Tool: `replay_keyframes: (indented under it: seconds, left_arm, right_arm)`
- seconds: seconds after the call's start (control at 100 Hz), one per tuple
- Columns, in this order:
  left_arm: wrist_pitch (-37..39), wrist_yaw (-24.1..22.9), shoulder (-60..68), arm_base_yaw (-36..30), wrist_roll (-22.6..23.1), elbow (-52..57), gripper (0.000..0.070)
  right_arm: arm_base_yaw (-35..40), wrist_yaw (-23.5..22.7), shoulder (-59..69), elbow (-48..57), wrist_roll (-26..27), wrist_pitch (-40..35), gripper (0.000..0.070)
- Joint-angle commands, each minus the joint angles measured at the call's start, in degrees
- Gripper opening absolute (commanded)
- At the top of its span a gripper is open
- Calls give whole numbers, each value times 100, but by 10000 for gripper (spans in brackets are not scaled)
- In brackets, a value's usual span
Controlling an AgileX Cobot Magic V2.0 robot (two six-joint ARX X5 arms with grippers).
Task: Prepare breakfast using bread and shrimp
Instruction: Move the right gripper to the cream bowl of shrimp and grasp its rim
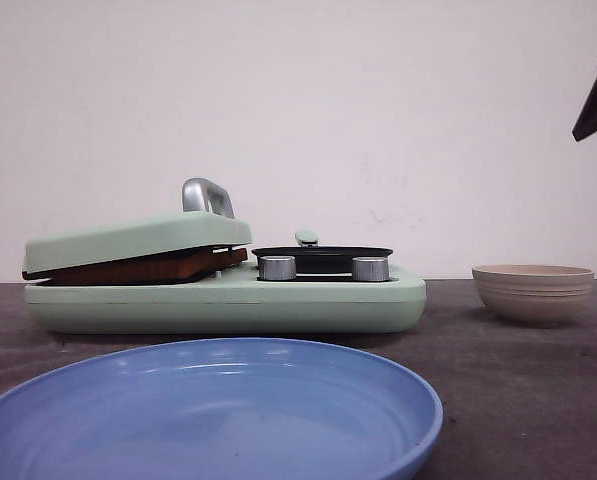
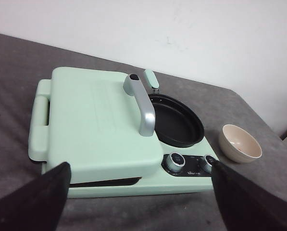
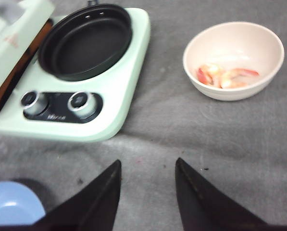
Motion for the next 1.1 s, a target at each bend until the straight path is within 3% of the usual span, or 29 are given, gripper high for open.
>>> replay_keyframes:
  seconds: [0.0, 0.13, 0.37, 0.73, 1.09]
  left_arm:
    - [33, -17, 2, 0, 212, 22, 515]
    - [11, -15, 2, 0, 299, 22, 515]
    - [7, -15, 2, 0, 424, 22, 515]
    - [9, -17, 2, 0, 560, 22, 515]
    - [-7, -17, 4, 0, 584, 22, 515]
  right_arm:
    - [-385, -350, 214, 205, 153, 94, 225]
    - [-1139, -1051, 754, 542, 170, 96, 286]
    - [-1956, -1919, 2225, 1493, 258, 24, 289]
    - [-2068, -1954, 4100, 2780, 260, -28, 290]
    - [-2190, -1547, 5243, 3368, 39, -31, 290]
